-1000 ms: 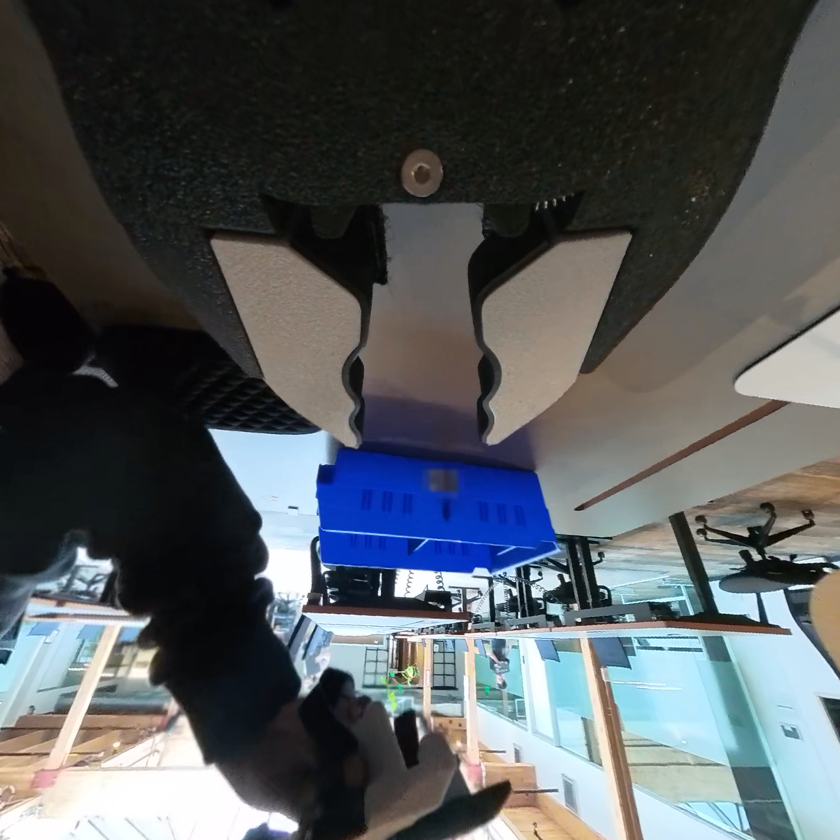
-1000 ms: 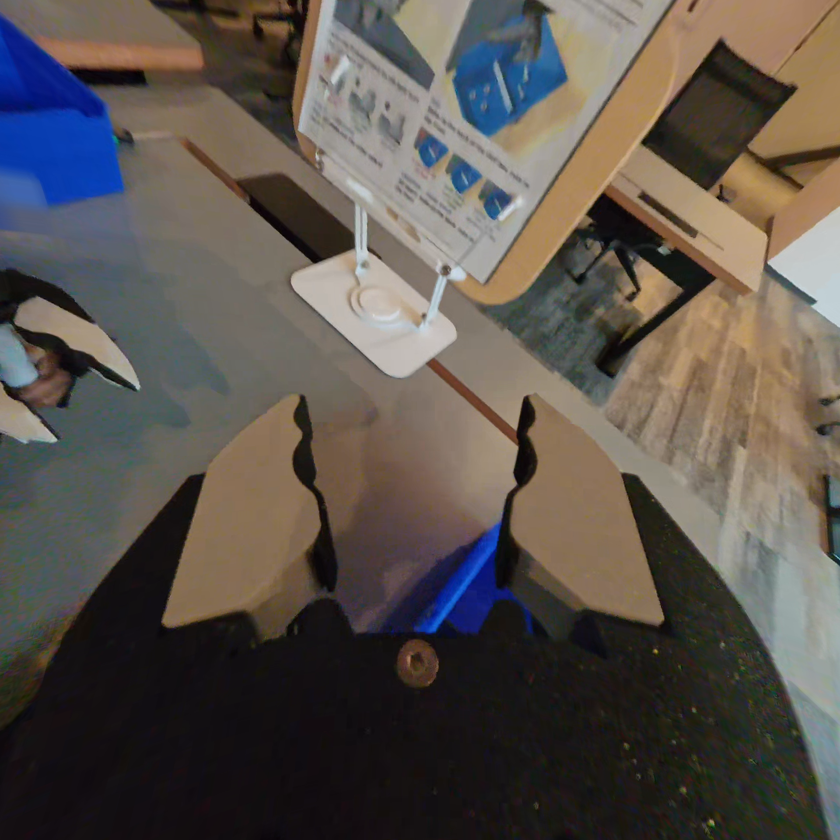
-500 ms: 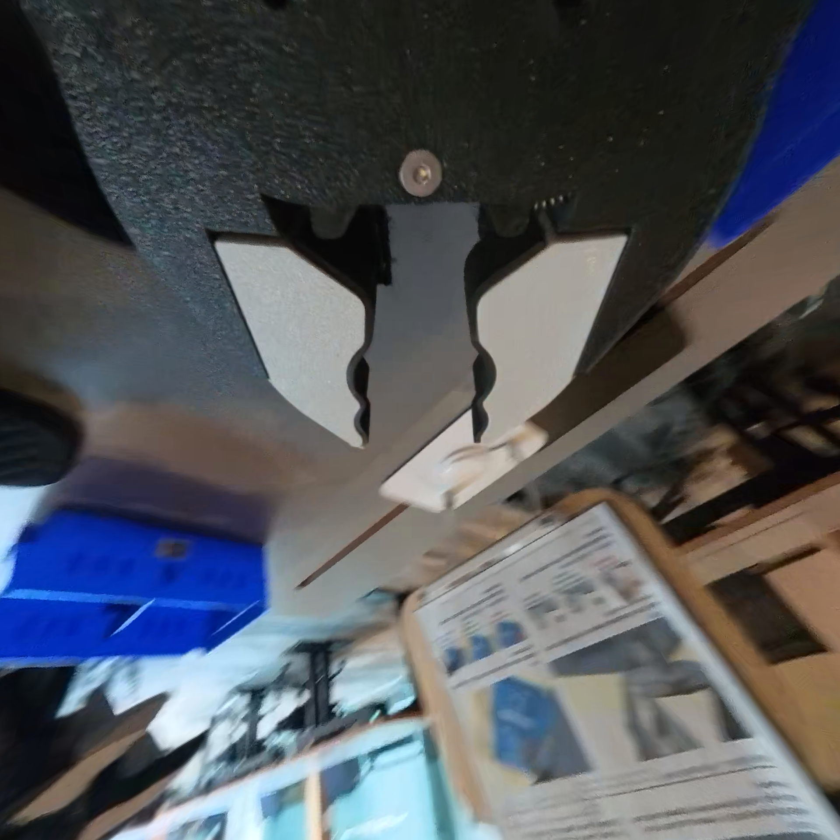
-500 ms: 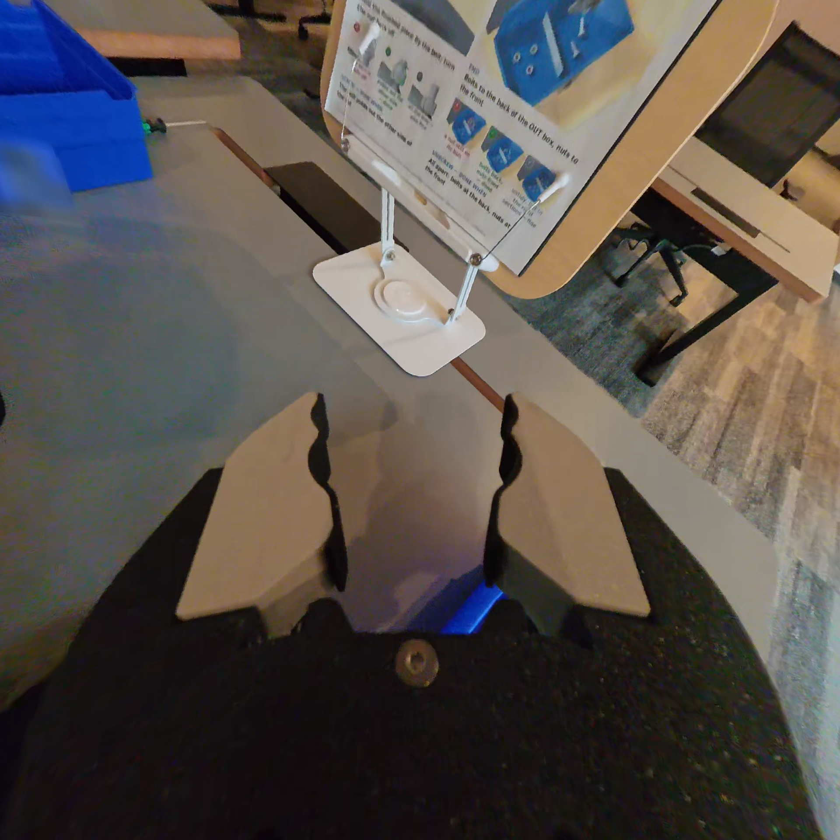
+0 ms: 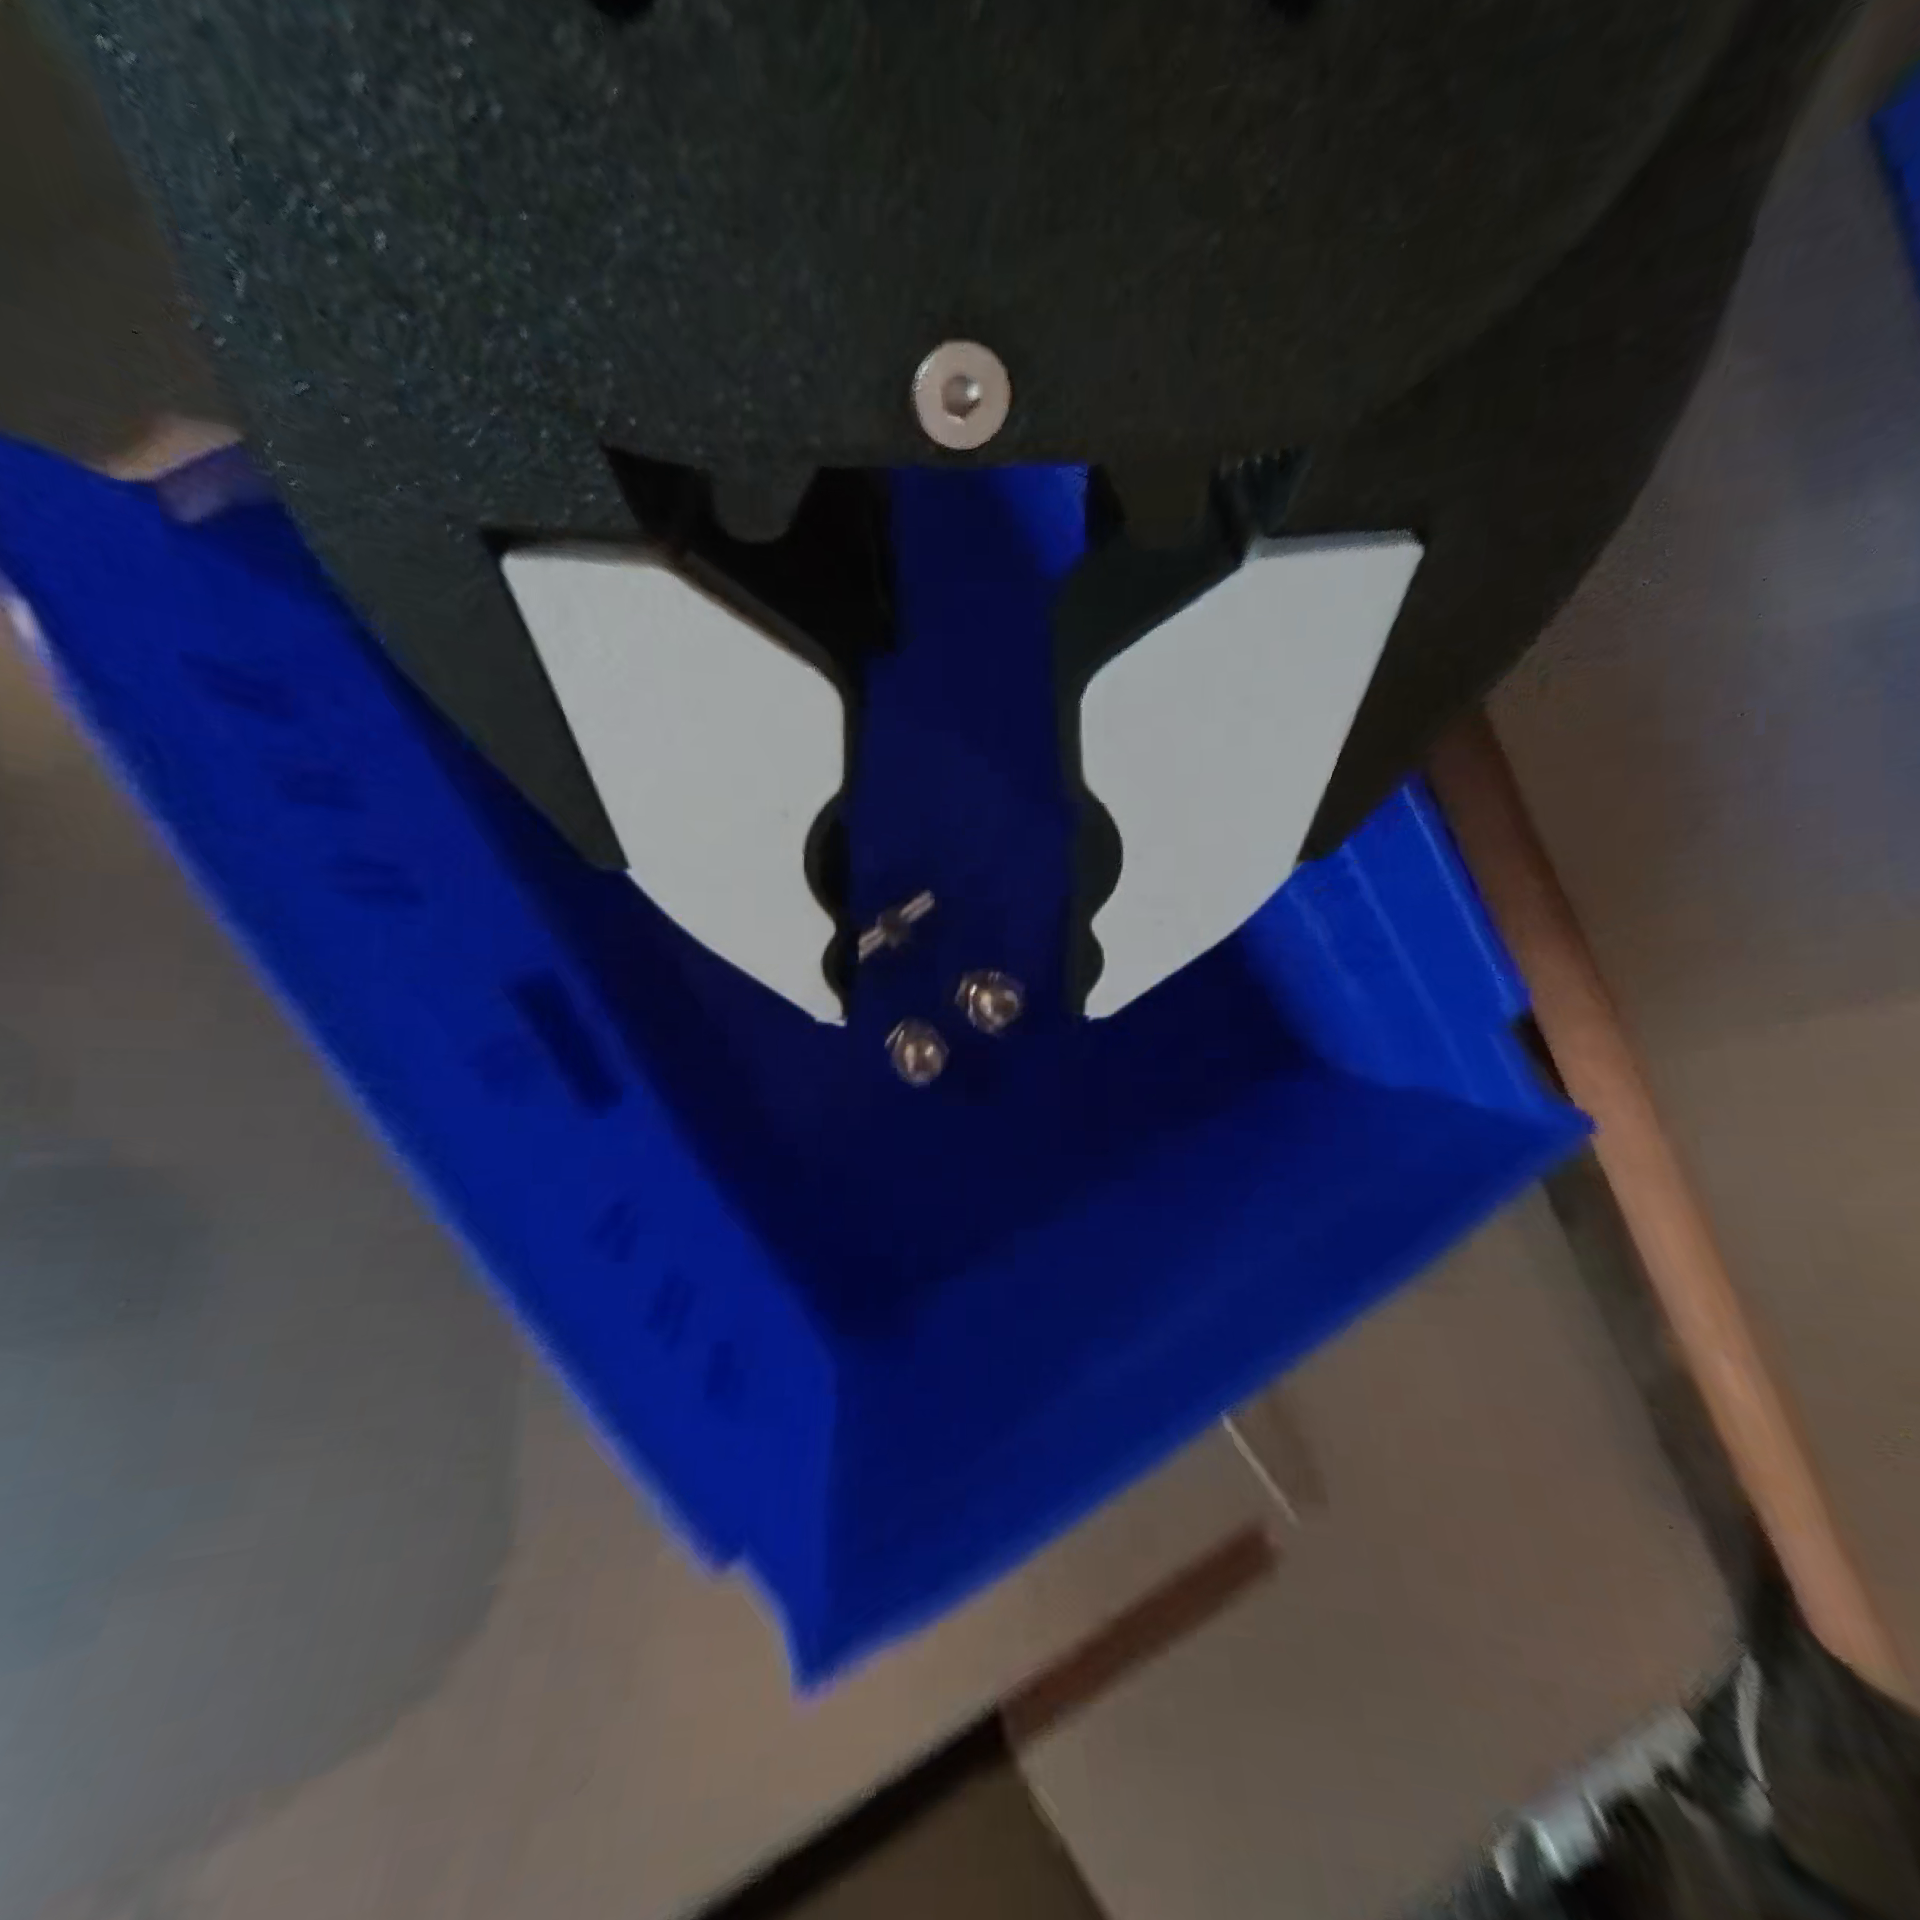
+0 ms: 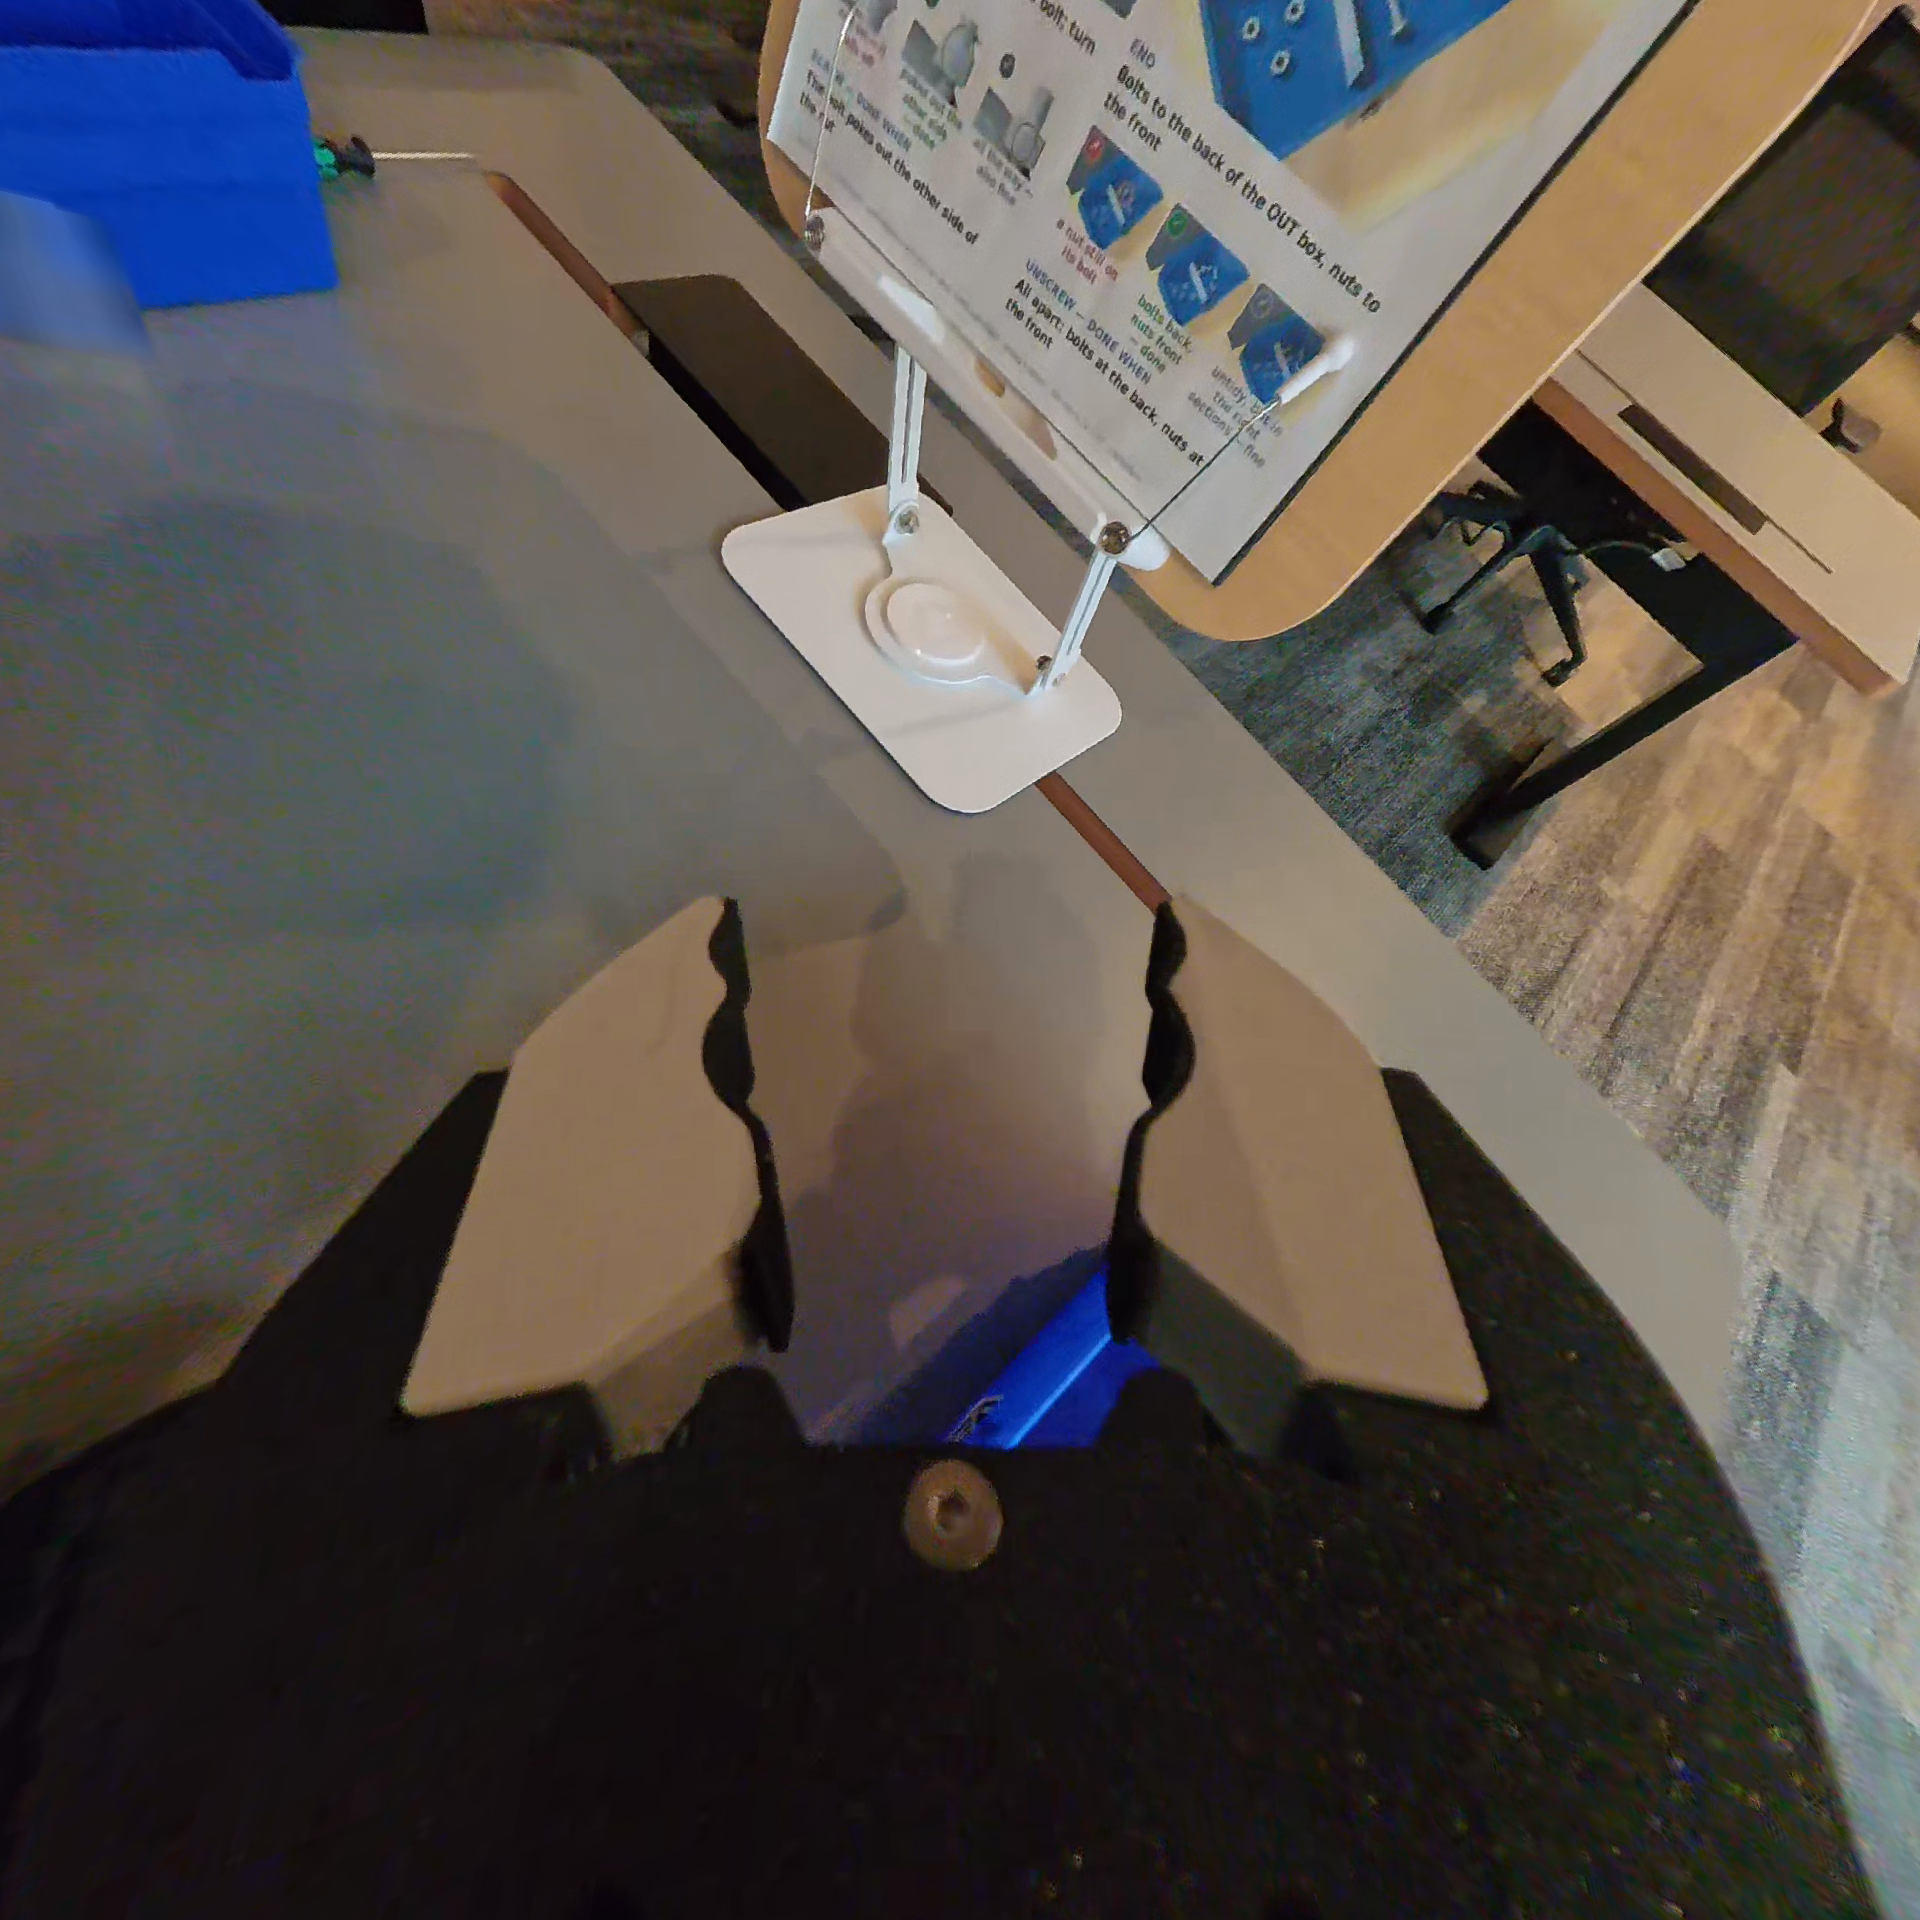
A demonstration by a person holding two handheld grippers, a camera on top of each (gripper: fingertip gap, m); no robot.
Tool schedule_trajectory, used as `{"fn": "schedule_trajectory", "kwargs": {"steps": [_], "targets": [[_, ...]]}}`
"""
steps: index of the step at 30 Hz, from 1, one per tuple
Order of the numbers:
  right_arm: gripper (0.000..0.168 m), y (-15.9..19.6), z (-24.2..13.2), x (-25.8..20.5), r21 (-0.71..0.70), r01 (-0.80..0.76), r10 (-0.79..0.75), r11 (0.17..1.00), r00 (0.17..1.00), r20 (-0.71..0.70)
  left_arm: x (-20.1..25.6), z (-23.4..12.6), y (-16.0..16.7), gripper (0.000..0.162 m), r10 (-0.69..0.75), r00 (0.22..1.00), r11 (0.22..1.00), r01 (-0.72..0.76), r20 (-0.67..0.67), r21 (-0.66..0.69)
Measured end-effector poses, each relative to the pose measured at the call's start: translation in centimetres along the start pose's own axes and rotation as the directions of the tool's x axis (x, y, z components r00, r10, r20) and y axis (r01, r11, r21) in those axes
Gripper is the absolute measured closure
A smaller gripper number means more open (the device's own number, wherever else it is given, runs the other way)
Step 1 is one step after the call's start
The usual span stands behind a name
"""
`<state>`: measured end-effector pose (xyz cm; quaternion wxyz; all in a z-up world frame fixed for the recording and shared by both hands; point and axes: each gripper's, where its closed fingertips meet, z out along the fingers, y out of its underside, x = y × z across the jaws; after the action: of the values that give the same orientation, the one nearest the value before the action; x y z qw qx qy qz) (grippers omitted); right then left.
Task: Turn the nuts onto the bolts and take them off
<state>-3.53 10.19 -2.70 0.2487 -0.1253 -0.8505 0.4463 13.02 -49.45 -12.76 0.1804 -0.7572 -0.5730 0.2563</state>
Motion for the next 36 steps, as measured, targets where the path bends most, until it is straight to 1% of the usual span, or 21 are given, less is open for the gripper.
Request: {"fn": "schedule_trajectory", "kwargs": {"steps": [3,6,12,20,24,25,26,31,34,36], "targets": [[0.095,0.0,-0.1,0.0,0.002,0.001,-0.001,1.0,1.0,0.002,-0.9,2.5,2.4,0.123,0.003,1.0,0.989,-0.006,-0.021,-0.149],[0.095,0.2,-0.2,0.0,-0.003,0.007,-0.007,1.0,1.0,0.006,-1.7,4.3,3.8,0.123,0.006,1.0,0.971,-0.01,-0.018,-0.237],[0.095,0.4,-0.3,0.3,-0.005,0.0,0.0,1.0,1.0,-0.006,-1.7,6.3,4.0,0.124,-0.021,0.998,0.963,0.005,-0.056,-0.271],[0.095,0.8,-0.4,0.5,-0.019,0.0,-0.001,1.0,1.0,-0.016,-1.5,8.1,5.1,0.124,-0.032,0.996,0.946,0.004,-0.08,-0.325],[0.095,0.9,-0.4,0.6,-0.028,-0.001,0.0,1.0,1.0,-0.019,-1.2,8.8,5.5,0.128,-0.038,0.994,0.943,0.002,-0.102,-0.332],[0.095,0.9,-0.4,0.6,-0.029,0.0,0.0,1.0,1.0,-0.02,-1.2,9.0,5.7,0.133,-0.035,0.994,0.942,-0.004,-0.108,-0.335],[0.095,0.9,-0.4,0.6,-0.03,0.001,-0.001,1.0,1.0,-0.02,-0.9,9.1,5.7,0.143,-0.031,0.992,0.942,-0.013,-0.126,-0.336],[0.095,1.0,-0.1,0.2,-0.043,0.014,-0.014,0.999,1.0,-0.004,-1.4,8.1,5.4,0.143,-0.01,0.995,0.939,-0.024,-0.099,-0.343],[0.095,0.8,0.2,-0.2,-0.048,0.026,-0.026,0.999,1.0,0.013,-1.4,6.6,4.1,0.143,0.014,0.995,0.945,-0.045,-0.097,-0.323],[0.095,0.7,0.4,-0.5,-0.051,0.038,-0.037,0.998,0.999,0.025,-0.8,5.3,2.7,0.143,0.042,0.993,0.952,-0.074,-0.112,-0.298]]}}
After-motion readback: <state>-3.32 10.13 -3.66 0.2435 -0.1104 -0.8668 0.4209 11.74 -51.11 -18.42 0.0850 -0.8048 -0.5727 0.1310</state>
